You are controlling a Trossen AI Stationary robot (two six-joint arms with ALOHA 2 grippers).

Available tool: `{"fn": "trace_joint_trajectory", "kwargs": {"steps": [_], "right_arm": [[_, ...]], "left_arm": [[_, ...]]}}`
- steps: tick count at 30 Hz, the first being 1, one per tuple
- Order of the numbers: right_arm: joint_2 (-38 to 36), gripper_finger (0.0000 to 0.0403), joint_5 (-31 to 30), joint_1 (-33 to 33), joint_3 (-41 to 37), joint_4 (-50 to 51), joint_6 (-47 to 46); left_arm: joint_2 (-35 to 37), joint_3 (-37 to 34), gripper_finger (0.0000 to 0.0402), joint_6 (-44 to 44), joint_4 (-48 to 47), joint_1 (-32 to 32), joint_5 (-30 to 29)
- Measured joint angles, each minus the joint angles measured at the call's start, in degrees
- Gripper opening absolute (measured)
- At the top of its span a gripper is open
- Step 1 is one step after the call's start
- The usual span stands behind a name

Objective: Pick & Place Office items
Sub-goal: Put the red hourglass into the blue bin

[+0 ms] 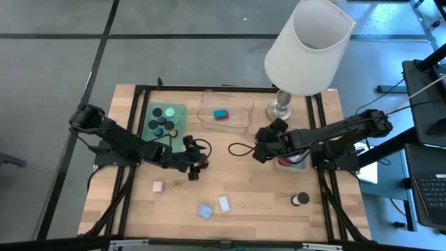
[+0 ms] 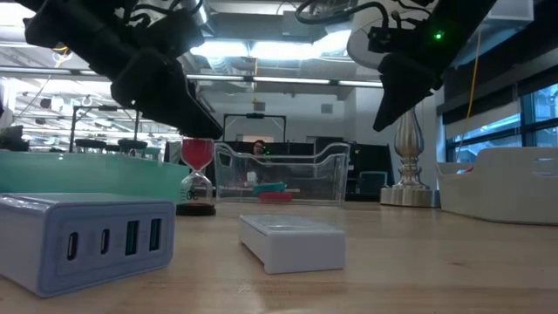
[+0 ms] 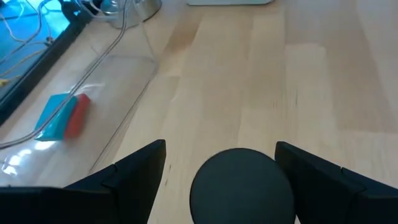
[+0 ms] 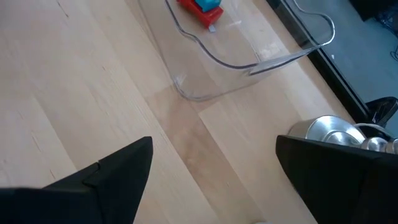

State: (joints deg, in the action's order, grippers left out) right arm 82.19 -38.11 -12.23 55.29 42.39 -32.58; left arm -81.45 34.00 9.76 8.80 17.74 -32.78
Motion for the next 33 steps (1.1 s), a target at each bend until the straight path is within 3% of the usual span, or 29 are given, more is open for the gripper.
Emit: {"fn": "trace_joint_trajectory", "kwargs": {"steps": [8,15,24,30,33], "right_arm": [[0.00,0.0343,0.00,0.00,0.00,-0.02,0.00],[0.02,0.0343,0.00,0.00,0.00,-0.56,0.02],[0.02,0.0343,0.04,0.00,0.00,-1.06,0.02],[0.02,0.0343,0.09,0.00,0.00,-1.11,0.02],[0.04,0.0343,0.18,0.00,0.00,-1.28,0.04]], "left_arm": [[0.00,0.00,0.0301,3.15,-1.45,0.03,4.74],[0.00,0.00,0.0295,7.34,-3.75,0.02,3.91],[0.13,0.00,0.0208,9.38,-2.37,0.02,3.89],[3.75,0.00,0.0207,14.58,0.70,-0.71,1.88],[7.87,0.00,0.0207,16.23,-1.31,-1.27,-2.88]]}}
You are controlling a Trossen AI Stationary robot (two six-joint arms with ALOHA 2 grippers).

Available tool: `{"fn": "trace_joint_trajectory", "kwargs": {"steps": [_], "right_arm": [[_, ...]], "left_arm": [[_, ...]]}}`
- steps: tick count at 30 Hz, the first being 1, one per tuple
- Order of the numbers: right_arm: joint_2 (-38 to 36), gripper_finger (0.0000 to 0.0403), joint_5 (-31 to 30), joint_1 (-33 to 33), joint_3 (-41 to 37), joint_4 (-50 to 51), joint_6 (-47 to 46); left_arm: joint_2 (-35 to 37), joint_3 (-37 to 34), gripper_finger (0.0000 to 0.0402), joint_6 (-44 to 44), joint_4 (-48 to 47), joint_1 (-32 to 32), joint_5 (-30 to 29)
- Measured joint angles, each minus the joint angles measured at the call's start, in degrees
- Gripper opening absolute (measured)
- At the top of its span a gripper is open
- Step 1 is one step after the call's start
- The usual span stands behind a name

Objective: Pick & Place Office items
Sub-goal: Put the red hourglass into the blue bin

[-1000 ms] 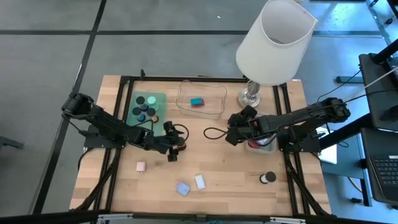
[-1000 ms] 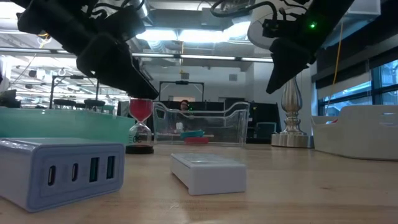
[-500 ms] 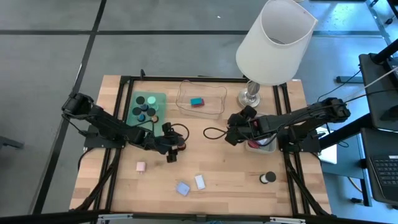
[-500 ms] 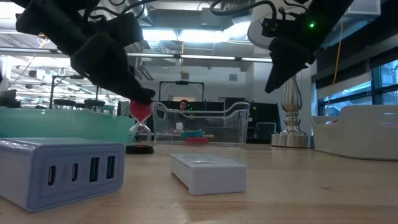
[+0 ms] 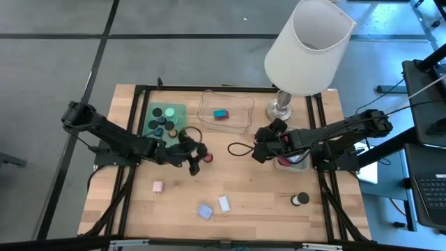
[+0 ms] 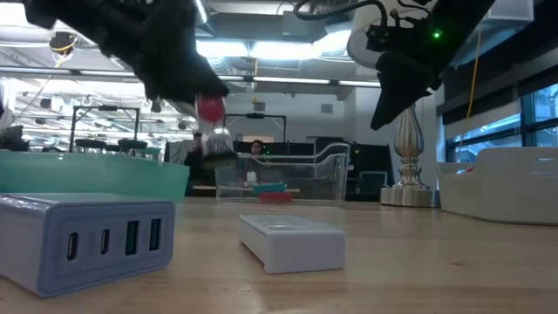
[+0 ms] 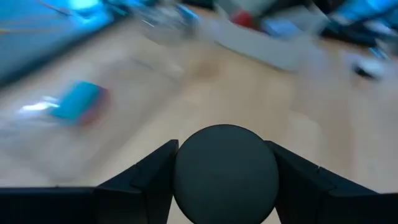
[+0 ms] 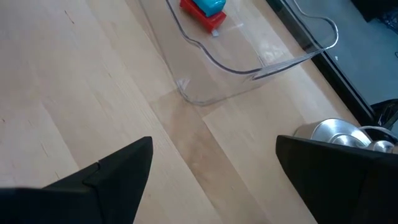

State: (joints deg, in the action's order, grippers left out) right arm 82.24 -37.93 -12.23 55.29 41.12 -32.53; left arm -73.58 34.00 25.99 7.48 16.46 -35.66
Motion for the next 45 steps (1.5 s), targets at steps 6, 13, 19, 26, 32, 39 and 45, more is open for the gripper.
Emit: {"fn": "trace_joint_trajectory", "kwargs": {"steps": [6,13,19,26,32,39,45], "right_arm": [[0.00,0.0343,0.02,0.00,0.00,-0.01,0.00],[0.00,0.0343,0.00,0.00,0.00,0.01,0.16],[0.00,0.0343,-0.02,0.00,0.01,0.00,0.20],[0.00,0.0343,-0.04,0.00,0.02,-0.01,0.15],[0.00,0.0343,-0.22,0.01,0.02,-0.22,0.13],[0.00,0.0343,-0.22,0.00,0.02,-0.23,0.11],[0.00,0.0343,-0.20,0.00,0.02,-0.23,0.14]], "left_arm": [[11.32,0.02,0.0207,4.55,-15.29,-0.95,-12.19],[23.44,0.02,0.0207,18.38,-38.70,-1.11,-14.74],[29.54,0.02,0.0207,29.75,-55.04,-1.11,-10.18],[29.43,0.02,0.0208,40.51,-68.33,-1.09,-6.54],[27.48,0.02,0.0209,46.66,-74.15,-1.11,-8.06],[22.86,0.02,0.0209,52.24,-74.76,-1.09,-7.97],[16.77,0.02,0.0209,58.62,-74.77,-1.09,-7.89]]}}
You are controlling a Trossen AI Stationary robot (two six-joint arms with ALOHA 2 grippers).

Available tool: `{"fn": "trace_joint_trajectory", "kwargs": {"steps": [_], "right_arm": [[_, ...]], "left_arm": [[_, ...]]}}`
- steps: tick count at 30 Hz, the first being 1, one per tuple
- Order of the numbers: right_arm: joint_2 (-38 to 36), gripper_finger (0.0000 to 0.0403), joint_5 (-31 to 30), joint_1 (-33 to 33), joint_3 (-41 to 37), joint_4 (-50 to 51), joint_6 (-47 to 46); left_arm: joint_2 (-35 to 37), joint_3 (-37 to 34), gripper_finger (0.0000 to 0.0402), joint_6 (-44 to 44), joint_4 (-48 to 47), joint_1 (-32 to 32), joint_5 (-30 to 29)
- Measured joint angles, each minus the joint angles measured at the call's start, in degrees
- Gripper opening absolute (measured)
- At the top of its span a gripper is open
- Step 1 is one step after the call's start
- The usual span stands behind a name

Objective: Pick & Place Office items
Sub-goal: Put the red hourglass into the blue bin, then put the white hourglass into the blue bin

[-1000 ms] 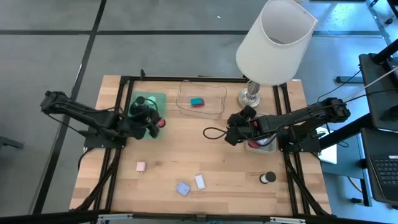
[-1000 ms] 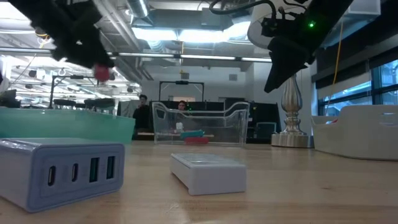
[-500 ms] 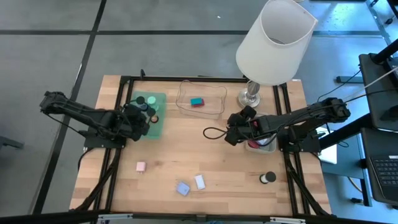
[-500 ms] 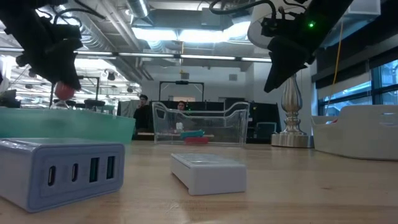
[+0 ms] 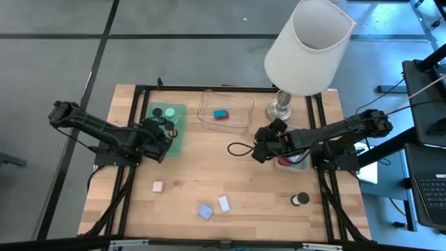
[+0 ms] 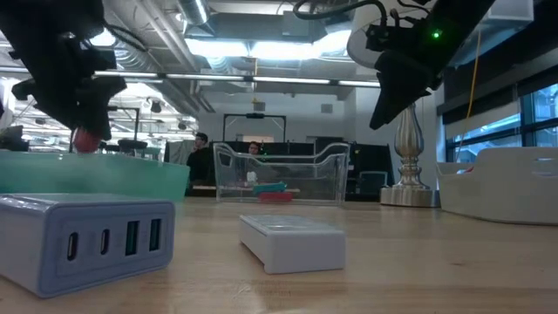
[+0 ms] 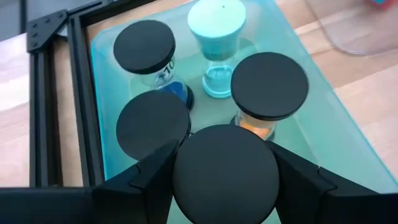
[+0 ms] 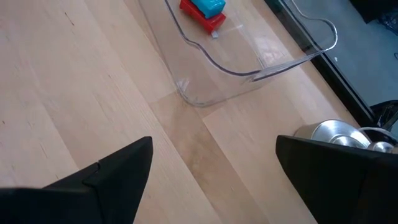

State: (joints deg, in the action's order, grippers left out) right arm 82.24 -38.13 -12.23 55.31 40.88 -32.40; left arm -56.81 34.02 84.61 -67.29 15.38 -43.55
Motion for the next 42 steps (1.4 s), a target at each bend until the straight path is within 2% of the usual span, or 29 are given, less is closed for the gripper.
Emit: {"fn": "trace_joint_trajectory", "kwargs": {"steps": [7,15,27,34,42], "right_arm": [[0.00,0.0343,0.00,0.01,0.00,0.00,0.24],[0.00,0.0343,0.00,0.01,0.00,0.01,0.28],[0.00,0.0343,0.20,0.02,0.02,0.00,0.45],[0.00,0.0343,0.20,0.01,0.02,0.00,0.69],[0.00,0.0343,0.20,0.02,0.02,-0.34,-0.56]], "left_arm": [[-6.21,0.00,0.0210,4.16,0.00,0.00,-0.20],[-8.33,0.00,0.0233,2.58,-0.01,0.00,1.36],[-3.71,0.09,0.0261,0.59,-0.33,-0.02,0.97],[-0.31,4.97,0.0260,-5.63,-4.76,-0.98,0.46],[1.26,10.07,0.0260,-15.51,-4.17,-2.62,-5.26]]}}
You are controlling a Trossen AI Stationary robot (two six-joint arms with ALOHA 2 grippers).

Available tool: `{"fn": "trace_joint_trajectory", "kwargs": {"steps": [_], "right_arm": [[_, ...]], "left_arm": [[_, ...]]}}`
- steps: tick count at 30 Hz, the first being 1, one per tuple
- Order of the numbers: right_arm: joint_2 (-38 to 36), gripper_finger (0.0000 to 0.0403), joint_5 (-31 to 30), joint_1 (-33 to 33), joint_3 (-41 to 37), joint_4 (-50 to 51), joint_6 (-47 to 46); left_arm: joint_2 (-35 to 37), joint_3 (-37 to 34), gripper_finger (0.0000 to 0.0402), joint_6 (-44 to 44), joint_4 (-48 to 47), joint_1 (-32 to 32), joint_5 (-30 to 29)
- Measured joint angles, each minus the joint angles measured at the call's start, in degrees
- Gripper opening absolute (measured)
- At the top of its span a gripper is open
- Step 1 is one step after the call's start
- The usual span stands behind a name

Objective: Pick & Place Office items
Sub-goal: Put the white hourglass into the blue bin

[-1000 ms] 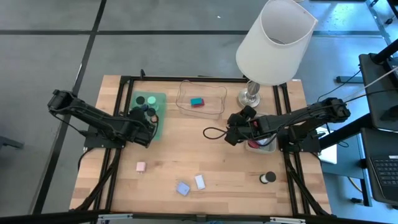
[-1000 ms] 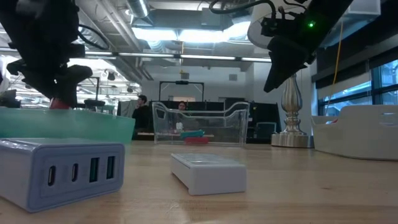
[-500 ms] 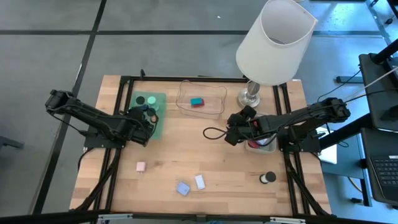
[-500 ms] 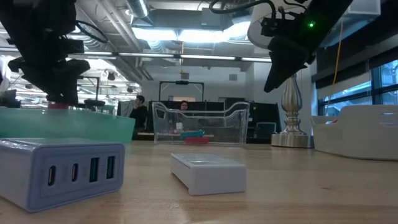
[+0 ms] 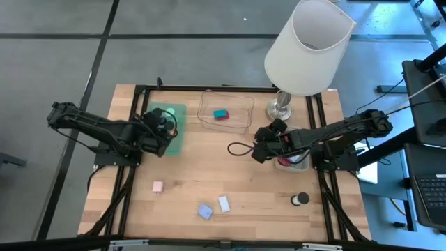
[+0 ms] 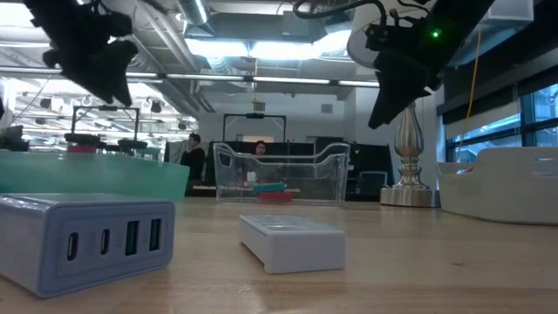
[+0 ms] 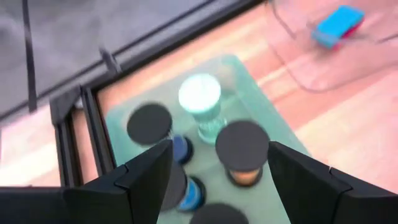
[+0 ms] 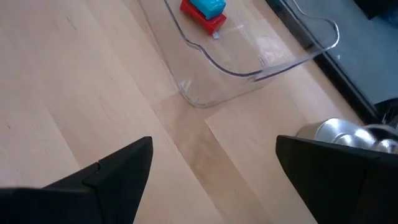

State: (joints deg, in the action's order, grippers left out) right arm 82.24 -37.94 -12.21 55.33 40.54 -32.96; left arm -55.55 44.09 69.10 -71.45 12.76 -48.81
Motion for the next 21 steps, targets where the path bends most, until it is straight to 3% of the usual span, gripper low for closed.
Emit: {"fn": "trace_joint_trajectory", "kwargs": {"steps": [5,11,21], "right_arm": [[0.00,0.0343,5.30,0.00,0.00,-1.89,-2.82],[-0.25,0.0343,13.74,-2.21,0.07,-6.70,0.33],[-2.40,0.0343,26.73,-9.31,0.09,-9.24,-1.82]], "left_arm": [[0.00,0.56,0.0259,-7.98,5.40,-0.27,-3.08],[0.00,0.57,0.0258,-16.38,15.39,-0.25,-3.95],[-0.62,0.33,0.0257,-33.70,38.84,-0.25,-2.16]]}}
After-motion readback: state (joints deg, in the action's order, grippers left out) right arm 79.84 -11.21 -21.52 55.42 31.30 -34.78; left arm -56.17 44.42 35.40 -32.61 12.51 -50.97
